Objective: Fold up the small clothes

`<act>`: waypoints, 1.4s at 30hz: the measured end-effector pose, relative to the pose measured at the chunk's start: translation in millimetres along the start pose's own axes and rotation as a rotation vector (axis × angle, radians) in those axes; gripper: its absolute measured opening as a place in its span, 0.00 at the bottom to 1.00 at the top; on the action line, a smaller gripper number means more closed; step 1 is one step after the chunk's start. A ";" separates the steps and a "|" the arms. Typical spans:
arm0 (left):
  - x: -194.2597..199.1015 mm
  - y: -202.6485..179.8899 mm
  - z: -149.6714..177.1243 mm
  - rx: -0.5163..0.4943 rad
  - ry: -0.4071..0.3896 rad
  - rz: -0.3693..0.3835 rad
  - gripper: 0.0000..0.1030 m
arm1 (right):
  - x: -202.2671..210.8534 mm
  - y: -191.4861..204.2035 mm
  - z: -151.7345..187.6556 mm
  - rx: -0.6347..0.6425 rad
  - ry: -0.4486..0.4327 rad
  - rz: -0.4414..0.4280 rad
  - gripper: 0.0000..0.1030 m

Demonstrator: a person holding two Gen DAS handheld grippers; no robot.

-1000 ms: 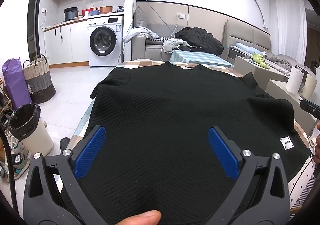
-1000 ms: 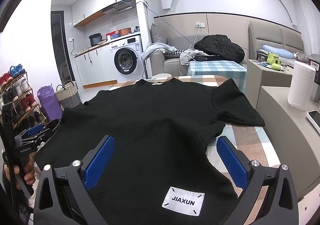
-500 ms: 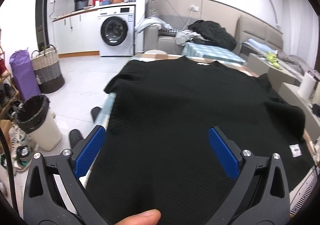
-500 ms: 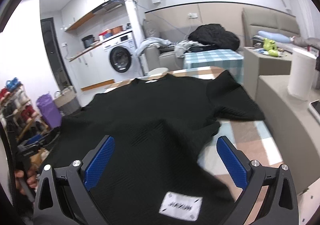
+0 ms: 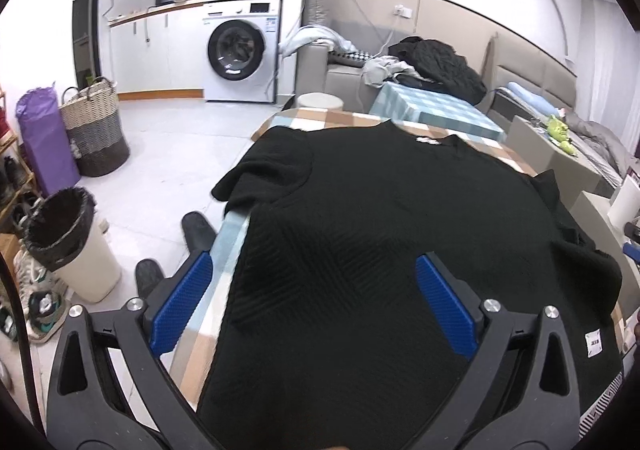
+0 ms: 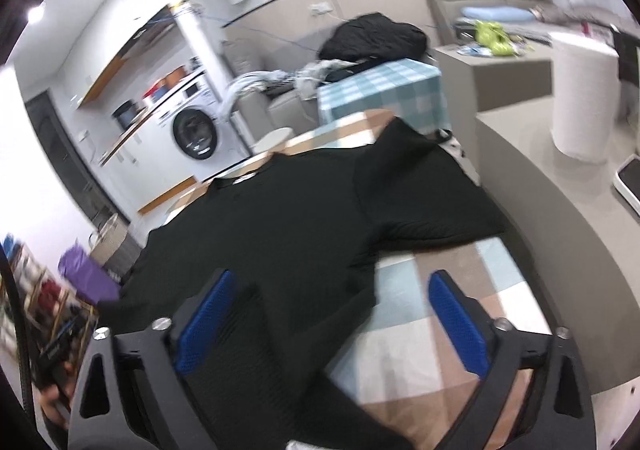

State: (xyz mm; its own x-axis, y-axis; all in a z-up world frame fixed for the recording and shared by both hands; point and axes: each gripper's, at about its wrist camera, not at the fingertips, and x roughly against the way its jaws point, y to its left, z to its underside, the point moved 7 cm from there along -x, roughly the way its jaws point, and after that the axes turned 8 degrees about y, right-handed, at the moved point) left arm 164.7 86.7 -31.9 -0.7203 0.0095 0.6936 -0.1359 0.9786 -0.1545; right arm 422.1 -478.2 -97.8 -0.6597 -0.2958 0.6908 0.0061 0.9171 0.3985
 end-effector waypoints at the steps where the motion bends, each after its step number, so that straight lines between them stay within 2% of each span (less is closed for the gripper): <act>1: -6.9 -3.6 -4.3 0.001 0.001 0.015 0.93 | -3.1 -7.2 -4.5 -0.020 0.005 0.010 0.91; 3: -14.2 -9.4 -13.4 -0.030 -0.012 0.004 0.92 | -10.1 -27.4 -12.4 -0.075 0.017 0.034 0.90; 5: -21.1 -16.2 -22.7 -0.056 -0.019 0.000 0.90 | -19.1 -48.4 -17.8 -0.114 0.036 0.080 0.84; 9: -33.9 -27.0 -31.6 -0.084 -0.011 0.011 0.88 | -37.7 -83.6 -26.3 -0.172 0.077 0.134 0.82; 14: -53.9 -36.7 -35.4 -0.092 0.020 0.040 0.87 | -60.1 -116.3 -40.7 -0.204 0.101 0.204 0.79; 18: -64.5 -41.1 -33.8 -0.104 0.034 0.034 0.87 | -72.9 -135.4 -45.4 -0.218 0.121 0.253 0.76; 22: -77.2 -44.9 -36.3 -0.102 0.043 0.044 0.87 | -86.2 -153.5 -50.5 -0.235 0.149 0.280 0.69; 27: -84.7 -44.4 -37.1 -0.104 0.046 0.041 0.87 | -93.9 -155.9 -53.2 -0.238 0.152 0.255 0.41; 29: -88.6 -45.6 -39.5 -0.100 0.045 0.040 0.87 | -89.2 -155.3 -57.3 -0.225 0.127 0.292 0.21; 30: -88.5 -46.4 -40.4 -0.104 0.045 0.041 0.87 | -84.4 -151.3 -61.0 -0.207 0.101 0.316 0.20; 32: -89.4 -45.9 -40.9 -0.105 0.041 0.047 0.87 | -74.8 -146.8 -68.4 -0.196 0.060 0.299 0.15; 37: -95.0 -42.8 -44.2 -0.093 0.038 0.064 0.87 | -49.9 -126.8 -90.1 -0.184 -0.024 0.260 0.13; 40: -94.5 -38.7 -43.8 -0.081 0.037 0.081 0.87 | -44.0 -98.0 -111.2 -0.129 -0.060 0.226 0.13; 42: -91.8 -36.1 -42.6 -0.073 0.032 0.094 0.87 | -51.2 -61.4 -129.2 -0.057 -0.061 0.174 0.13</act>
State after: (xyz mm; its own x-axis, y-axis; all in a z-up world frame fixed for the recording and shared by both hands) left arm 264.8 59.3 -60.0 -0.7050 0.1071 0.7011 -0.0180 0.9855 -0.1686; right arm 552.6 -553.9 -79.7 -0.6891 -0.1156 0.7154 0.1658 0.9358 0.3110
